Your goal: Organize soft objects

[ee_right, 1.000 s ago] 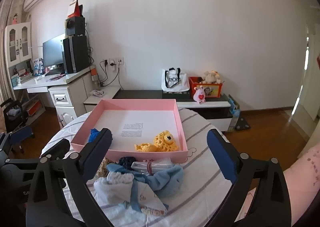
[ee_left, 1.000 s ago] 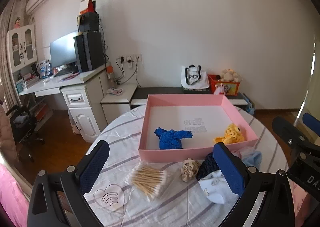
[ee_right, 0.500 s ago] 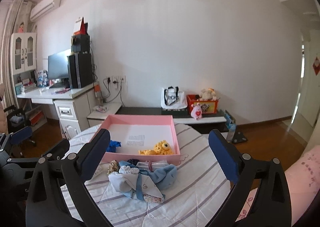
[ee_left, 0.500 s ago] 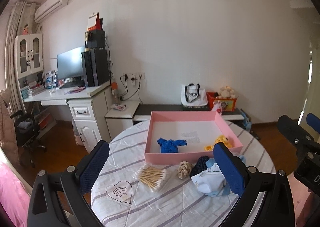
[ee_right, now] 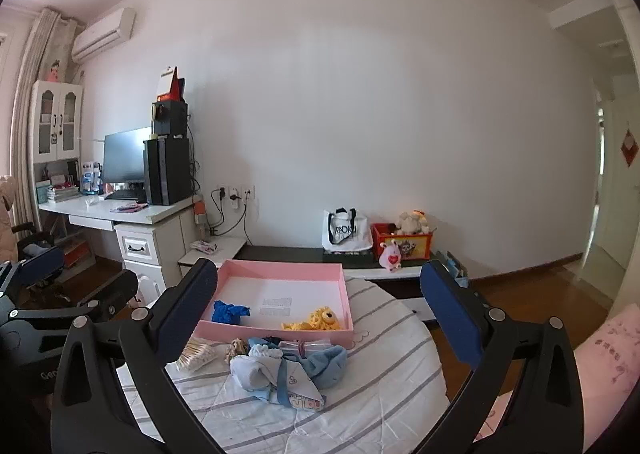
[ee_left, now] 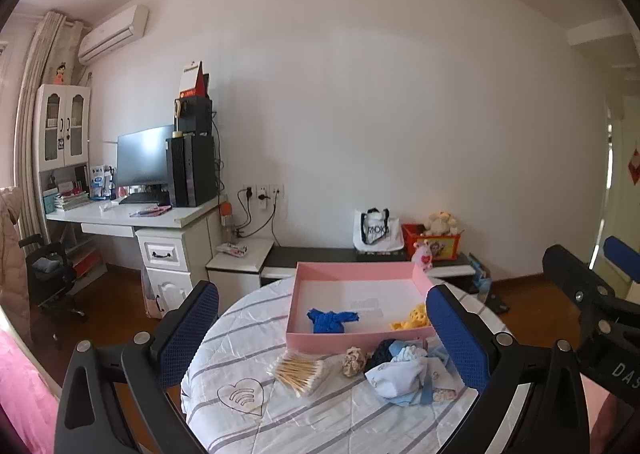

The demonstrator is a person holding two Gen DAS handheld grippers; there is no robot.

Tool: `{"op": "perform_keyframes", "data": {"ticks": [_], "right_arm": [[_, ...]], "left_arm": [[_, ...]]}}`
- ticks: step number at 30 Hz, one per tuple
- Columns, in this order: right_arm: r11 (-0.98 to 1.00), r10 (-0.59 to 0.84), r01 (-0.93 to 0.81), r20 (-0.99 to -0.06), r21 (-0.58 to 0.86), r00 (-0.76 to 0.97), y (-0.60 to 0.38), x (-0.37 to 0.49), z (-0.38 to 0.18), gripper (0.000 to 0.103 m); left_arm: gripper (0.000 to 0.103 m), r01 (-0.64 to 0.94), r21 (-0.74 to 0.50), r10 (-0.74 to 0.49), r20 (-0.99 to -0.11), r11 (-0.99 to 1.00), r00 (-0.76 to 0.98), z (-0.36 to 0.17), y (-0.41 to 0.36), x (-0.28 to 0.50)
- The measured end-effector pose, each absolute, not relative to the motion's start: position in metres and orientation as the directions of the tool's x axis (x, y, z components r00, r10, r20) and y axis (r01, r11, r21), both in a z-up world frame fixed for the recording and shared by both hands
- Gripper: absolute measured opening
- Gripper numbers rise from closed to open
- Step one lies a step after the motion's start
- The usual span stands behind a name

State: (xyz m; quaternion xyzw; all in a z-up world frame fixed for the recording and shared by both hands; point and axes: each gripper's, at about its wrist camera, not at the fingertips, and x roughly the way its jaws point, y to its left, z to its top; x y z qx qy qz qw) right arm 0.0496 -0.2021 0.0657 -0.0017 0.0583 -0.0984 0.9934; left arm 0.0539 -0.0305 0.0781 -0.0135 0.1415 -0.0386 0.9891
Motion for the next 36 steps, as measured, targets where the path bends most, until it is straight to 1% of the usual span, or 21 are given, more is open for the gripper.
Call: {"op": "perform_keyframes", "data": {"ticks": [1, 5, 14, 36], "right_arm": [[0.98, -0.199, 0.198, -0.108, -0.018, 0.974, -0.201, 0.047, 0.066, 0.102], [0.98, -0.201, 0.2, -0.086, -0.024, 0.976, -0.198, 0.039, 0.069, 0.102], [0.978, -0.207, 0.205, -0.067, -0.033, 0.976, -0.196, 0.031, 0.07, 0.102], [0.978, -0.206, 0.204, -0.095, -0.036, 0.974, -0.196, 0.036, 0.065, 0.102]], "left_arm": [[0.103, 0.067, -0.039, -0.075, -0.285, 0.997, 0.956, 0.078, -0.03, 0.051], [0.103, 0.061, -0.031, -0.067, -0.263, 0.998, 0.963, 0.078, -0.03, 0.042], [0.103, 0.057, -0.032, -0.063, -0.245, 0.998, 0.968, 0.073, -0.032, 0.04], [0.103, 0.052, -0.02, -0.056, -0.264, 0.998, 0.963, 0.071, -0.036, 0.042]]}}
